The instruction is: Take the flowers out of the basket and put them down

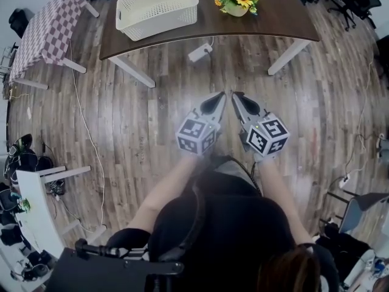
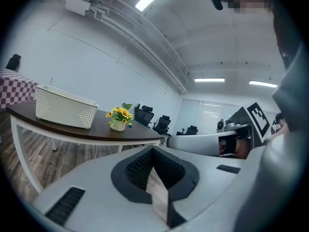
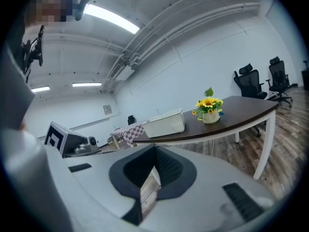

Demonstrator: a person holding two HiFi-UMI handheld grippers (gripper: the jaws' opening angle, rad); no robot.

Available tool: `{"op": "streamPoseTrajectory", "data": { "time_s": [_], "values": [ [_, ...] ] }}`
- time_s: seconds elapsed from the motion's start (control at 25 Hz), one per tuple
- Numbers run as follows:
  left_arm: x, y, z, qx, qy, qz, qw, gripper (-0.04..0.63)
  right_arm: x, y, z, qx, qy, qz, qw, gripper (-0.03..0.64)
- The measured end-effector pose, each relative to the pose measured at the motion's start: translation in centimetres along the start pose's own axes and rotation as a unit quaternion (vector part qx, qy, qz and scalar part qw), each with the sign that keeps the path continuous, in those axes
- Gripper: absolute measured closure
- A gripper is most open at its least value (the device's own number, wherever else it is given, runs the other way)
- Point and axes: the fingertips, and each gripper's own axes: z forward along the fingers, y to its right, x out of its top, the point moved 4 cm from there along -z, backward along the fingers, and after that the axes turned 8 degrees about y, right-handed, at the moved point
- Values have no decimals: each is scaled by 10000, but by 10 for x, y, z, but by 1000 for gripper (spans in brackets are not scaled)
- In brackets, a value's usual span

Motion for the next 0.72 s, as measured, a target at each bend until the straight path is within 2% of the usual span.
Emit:
{"op": "streamPoseTrajectory", "data": {
  "time_s": [0.52, 0.72],
  "values": [
    [-14, 39, -12, -150, -207, 173, 9995, 595, -12, -15, -46, 35, 120, 27, 9999, 617],
    [-19, 42, -8, -8, -389, 174, 9991, 595, -12, -11, -61, 13, 249, 119, 9996, 617]
  ]
}}
